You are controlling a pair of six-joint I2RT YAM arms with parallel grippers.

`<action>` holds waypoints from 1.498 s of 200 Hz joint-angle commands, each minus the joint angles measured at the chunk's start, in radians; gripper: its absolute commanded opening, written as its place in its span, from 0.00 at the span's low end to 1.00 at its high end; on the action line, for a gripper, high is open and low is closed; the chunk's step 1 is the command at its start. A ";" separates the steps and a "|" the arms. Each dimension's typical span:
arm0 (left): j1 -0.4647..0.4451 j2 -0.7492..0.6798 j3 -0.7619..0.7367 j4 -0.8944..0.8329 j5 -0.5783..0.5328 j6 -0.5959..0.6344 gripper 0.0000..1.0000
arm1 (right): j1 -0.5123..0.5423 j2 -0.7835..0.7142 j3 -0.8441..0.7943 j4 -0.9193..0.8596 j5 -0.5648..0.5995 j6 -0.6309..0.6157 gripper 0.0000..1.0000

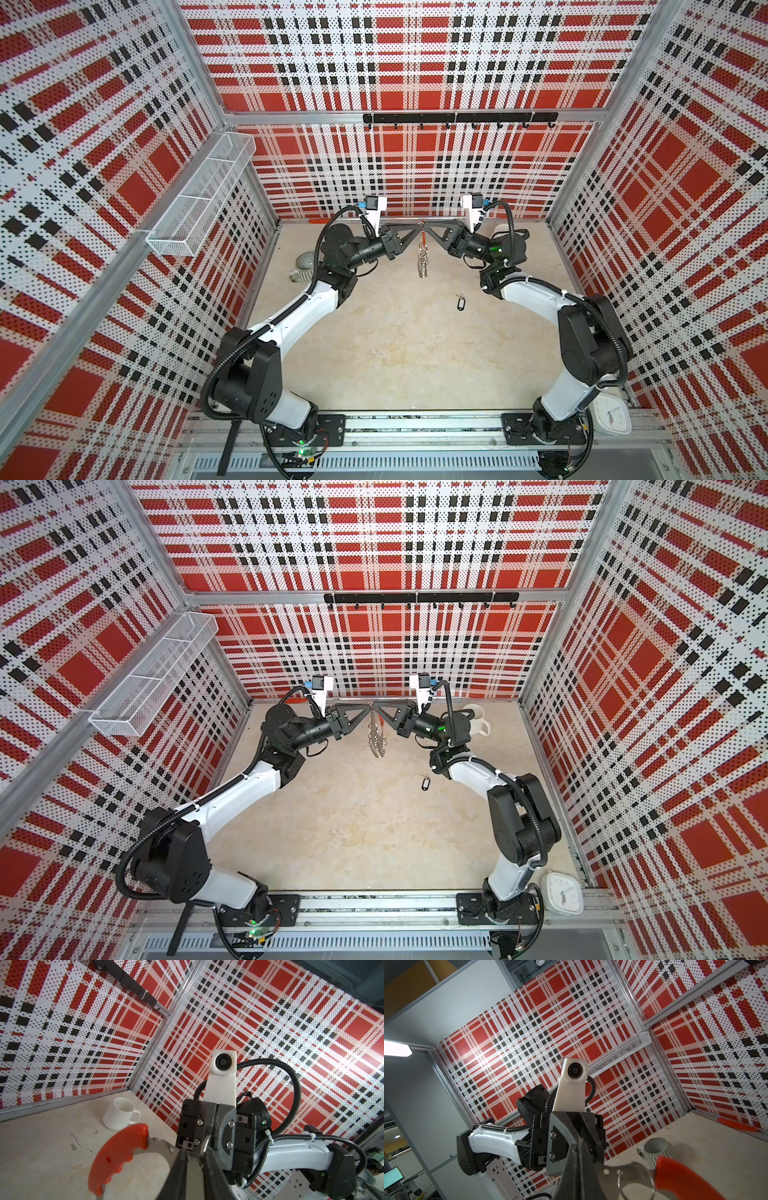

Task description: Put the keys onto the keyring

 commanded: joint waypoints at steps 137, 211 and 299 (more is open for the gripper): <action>-0.010 0.049 0.274 -0.793 -0.072 0.578 0.00 | -0.112 -0.203 0.158 -1.305 0.075 -0.920 0.46; -0.041 0.061 0.323 -0.816 -0.010 0.581 0.00 | -0.093 -0.157 0.143 -1.137 -0.096 -0.800 0.46; -0.083 0.065 0.325 -0.813 -0.022 0.573 0.00 | -0.064 -0.123 0.135 -1.073 -0.142 -0.751 0.22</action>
